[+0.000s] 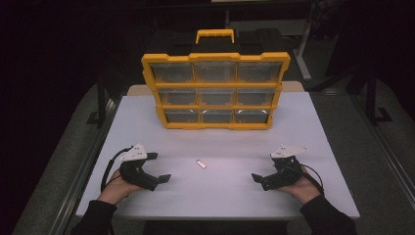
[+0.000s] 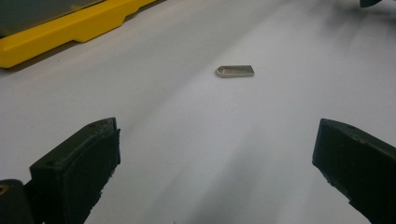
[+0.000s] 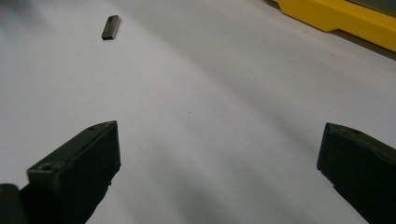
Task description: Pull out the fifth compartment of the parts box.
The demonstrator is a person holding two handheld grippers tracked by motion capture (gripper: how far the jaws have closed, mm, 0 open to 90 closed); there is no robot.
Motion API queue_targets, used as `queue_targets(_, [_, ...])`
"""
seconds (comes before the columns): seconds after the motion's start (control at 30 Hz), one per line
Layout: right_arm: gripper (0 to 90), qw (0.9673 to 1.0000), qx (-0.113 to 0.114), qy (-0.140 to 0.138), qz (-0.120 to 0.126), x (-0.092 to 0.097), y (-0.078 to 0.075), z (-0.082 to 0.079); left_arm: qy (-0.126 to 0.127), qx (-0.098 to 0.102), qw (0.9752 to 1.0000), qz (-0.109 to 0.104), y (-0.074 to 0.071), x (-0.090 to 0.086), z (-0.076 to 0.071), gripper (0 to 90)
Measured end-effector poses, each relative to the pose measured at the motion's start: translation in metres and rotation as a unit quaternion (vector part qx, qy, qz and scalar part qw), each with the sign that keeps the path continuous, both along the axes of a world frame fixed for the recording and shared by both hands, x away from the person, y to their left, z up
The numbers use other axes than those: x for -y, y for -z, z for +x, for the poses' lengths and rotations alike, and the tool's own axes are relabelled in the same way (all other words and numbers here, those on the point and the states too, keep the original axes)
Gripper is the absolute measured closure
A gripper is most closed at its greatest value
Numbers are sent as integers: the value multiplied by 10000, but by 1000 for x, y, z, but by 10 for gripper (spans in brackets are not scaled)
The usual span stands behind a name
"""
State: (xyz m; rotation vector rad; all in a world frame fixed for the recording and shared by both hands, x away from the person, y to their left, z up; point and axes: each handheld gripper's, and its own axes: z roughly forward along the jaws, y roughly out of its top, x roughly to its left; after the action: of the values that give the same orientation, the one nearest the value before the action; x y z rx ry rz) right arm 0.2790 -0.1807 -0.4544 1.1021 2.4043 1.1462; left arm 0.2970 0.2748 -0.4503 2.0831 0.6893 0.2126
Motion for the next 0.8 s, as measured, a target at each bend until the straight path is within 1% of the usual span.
queue_targets(0.23, [0, 10000, -8, 25, 72, 1, 0, 1, 16, -23, 10000, 56, 1, 2, 1, 3])
queue_targets(0.4, [0, 9999, -7, 37, 131, 1, -1, 1, 41, -5, 10000, -6, 0, 2, 1, 3])
queue_targets(0.53, [0, 9999, -22, 16, 106, 1, -1, 2, 61, 23, 10000, -5, -2, 4, 1, 3])
queue_targets(0.7, [0, 9999, -36, -31, 100, 0, -1, 2, 65, 38, 10000, -53, -3, 5, 2, 4])
queue_targets(0.73, [0, 9999, -30, -27, 101, 0, -1, 2, 68, 47, 9999, -115, -5, 7, 3, 4])
queue_targets(0.8, [0, 9999, -26, -25, 104, 0, -1, 2, 88, 56, 9999, -102, -5, 8, 4, 4])
